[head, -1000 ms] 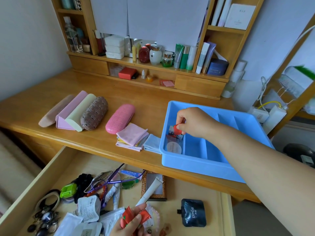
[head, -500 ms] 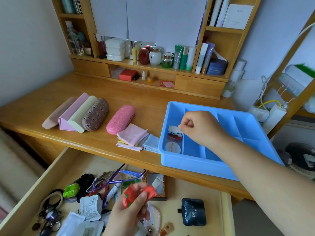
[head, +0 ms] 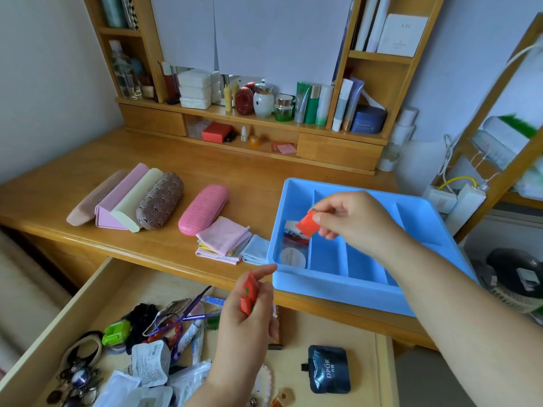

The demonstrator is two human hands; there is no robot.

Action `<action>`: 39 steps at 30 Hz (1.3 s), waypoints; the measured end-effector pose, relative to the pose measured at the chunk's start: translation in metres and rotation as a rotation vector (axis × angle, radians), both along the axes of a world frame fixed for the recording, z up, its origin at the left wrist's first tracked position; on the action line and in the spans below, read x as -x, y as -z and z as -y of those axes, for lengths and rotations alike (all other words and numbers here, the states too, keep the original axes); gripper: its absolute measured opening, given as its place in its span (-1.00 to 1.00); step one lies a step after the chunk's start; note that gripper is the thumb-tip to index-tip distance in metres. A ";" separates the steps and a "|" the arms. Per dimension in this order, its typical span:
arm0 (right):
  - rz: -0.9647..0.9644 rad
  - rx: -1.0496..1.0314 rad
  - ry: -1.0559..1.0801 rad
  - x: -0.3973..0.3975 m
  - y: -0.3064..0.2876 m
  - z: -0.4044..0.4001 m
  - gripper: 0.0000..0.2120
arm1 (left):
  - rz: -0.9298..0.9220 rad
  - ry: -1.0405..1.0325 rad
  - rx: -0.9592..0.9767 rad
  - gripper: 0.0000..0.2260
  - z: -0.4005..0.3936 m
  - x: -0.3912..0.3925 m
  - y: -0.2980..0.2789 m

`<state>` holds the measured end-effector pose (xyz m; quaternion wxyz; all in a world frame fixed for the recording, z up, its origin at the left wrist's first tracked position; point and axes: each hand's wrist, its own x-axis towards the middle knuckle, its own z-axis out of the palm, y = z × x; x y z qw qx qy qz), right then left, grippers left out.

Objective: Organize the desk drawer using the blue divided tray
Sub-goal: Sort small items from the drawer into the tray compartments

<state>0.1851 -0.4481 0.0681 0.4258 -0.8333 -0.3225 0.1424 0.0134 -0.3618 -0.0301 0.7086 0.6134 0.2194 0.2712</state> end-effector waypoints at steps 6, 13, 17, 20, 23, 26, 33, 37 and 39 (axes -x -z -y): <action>0.251 0.233 -0.020 -0.024 0.018 -0.044 -0.84 | -0.140 0.043 -0.462 -0.68 -0.018 -0.012 0.004; 0.501 0.517 -0.165 -0.018 0.045 -0.062 -0.89 | -0.135 0.084 -0.434 -0.68 -0.022 -0.012 0.005; 0.675 0.583 -0.163 -0.014 0.046 -0.062 -0.94 | -0.153 0.152 -0.275 -0.74 -0.022 -0.012 -0.005; 0.459 0.406 -0.083 -0.011 0.036 -0.050 -0.93 | -0.147 0.231 -0.214 -0.83 -0.026 -0.012 -0.019; 0.066 0.065 -0.278 0.006 0.012 -0.028 -0.98 | -0.187 0.255 -0.257 -0.79 -0.029 -0.013 -0.027; -0.129 0.089 -0.516 0.028 0.002 -0.008 -0.89 | -0.238 0.283 -0.392 -0.67 -0.028 -0.016 -0.029; 0.122 0.082 -0.067 -0.011 -0.007 -0.002 -0.80 | -0.238 0.159 -0.567 -0.89 -0.025 -0.018 -0.019; 0.266 0.328 -0.047 -0.026 0.011 -0.019 -0.84 | -0.191 0.069 -0.534 -0.87 -0.029 -0.016 -0.016; 0.301 0.360 -0.042 -0.027 0.022 -0.028 -0.86 | -0.201 0.082 -0.519 -0.86 -0.030 -0.018 -0.015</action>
